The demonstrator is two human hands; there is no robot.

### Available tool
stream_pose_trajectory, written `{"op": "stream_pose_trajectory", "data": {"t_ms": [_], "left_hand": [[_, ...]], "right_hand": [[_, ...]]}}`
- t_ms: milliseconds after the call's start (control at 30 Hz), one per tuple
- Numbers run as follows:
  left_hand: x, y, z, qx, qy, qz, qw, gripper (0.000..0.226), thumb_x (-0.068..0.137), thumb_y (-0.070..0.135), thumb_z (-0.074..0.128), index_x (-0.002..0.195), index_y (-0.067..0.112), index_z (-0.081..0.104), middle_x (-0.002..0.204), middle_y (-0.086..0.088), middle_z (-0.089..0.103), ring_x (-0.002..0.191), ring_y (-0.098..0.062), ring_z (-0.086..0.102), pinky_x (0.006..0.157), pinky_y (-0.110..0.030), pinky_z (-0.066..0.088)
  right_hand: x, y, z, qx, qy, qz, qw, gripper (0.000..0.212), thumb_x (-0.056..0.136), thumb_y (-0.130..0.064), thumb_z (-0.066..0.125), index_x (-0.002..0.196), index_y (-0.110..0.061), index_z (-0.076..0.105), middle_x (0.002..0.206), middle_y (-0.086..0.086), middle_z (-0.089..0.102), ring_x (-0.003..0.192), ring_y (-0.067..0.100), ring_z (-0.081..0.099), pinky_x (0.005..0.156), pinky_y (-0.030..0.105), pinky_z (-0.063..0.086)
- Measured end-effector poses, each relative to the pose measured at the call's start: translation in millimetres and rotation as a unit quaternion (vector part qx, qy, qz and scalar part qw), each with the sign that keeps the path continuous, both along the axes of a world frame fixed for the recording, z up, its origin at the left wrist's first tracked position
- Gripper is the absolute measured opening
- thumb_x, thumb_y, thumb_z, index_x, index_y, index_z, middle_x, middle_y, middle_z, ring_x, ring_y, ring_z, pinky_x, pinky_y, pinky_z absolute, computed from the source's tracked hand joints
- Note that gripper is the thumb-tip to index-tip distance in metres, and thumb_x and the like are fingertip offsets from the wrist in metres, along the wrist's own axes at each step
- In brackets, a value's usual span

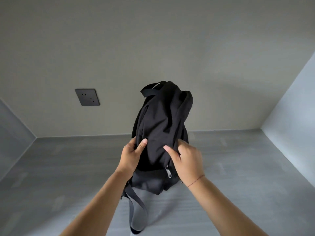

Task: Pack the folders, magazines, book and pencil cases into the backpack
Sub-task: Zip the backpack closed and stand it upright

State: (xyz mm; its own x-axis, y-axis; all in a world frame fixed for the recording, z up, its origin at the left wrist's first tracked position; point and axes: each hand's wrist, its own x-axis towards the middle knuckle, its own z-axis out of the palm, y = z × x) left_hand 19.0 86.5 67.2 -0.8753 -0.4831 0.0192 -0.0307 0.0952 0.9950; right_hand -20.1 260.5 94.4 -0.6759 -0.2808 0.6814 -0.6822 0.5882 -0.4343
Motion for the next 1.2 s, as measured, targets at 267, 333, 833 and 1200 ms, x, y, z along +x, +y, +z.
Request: {"op": "stream_pose_trajectory", "data": {"t_ms": [267,333,833,1200], "left_hand": [[29.1,-32.9,3.4,0.148,0.019,-0.042,0.988,0.018,0.094,0.015,0.048,0.097,0.009,0.065,0.084,-0.004,0.075,0.077,-0.015,0.07,0.069,-0.025,0.057],[34.3,-44.0,9.3,0.123,0.0,-0.038,0.992,0.021,0.097,0.001,0.041,0.09,0.003,0.061,0.067,-0.001,0.073,0.063,-0.012,0.069,0.057,-0.02,0.054],[64.5,-47.4,-10.5,-0.067,0.015,0.029,0.997,0.12,0.058,0.047,0.085,0.147,0.042,0.004,0.153,0.016,0.026,0.14,-0.003,0.027,0.114,-0.038,0.031],[54.5,-41.3,-13.8,-0.071,0.008,0.105,0.992,0.112,0.057,0.034,0.088,0.143,0.042,0.017,0.142,0.017,0.041,0.13,-0.003,0.041,0.109,-0.038,0.039]], "right_hand": [[47.9,-57.0,21.3,-0.09,-0.001,0.105,0.99,0.036,0.083,-0.035,0.062,0.057,-0.015,0.046,0.051,-0.002,0.049,0.056,0.016,0.04,0.049,0.014,0.021],[54.0,-76.0,22.9,-0.092,-0.037,0.129,0.987,0.038,0.082,-0.038,0.062,0.057,-0.014,0.046,0.051,-0.004,0.047,0.053,0.013,0.036,0.047,0.015,0.023],[16.8,-121.5,37.2,-0.045,-0.309,0.219,0.925,0.019,0.084,-0.029,0.067,0.093,-0.013,0.071,0.072,-0.017,0.062,0.07,0.001,0.062,0.071,0.016,0.051],[-113.3,-30.4,-0.5,-0.136,-0.403,0.044,0.904,0.101,0.069,-0.036,0.08,0.147,-0.025,0.017,0.153,-0.002,0.021,0.14,0.017,0.025,0.114,0.037,0.027]]}}
